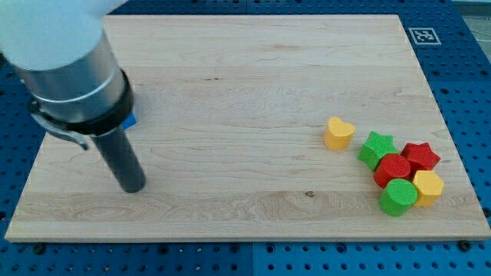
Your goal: Move the green circle towards left
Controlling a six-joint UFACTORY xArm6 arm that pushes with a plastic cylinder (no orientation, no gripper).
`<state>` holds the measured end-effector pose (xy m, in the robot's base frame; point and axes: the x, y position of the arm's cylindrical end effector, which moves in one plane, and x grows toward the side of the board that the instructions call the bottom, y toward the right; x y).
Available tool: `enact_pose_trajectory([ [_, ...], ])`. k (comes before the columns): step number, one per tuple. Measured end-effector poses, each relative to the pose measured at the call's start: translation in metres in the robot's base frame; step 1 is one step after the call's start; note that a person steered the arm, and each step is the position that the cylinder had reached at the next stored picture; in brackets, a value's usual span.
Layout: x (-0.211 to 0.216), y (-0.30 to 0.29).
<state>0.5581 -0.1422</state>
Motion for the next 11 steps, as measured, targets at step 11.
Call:
enact_pose_trajectory([
  [11,0.039,0.366],
])
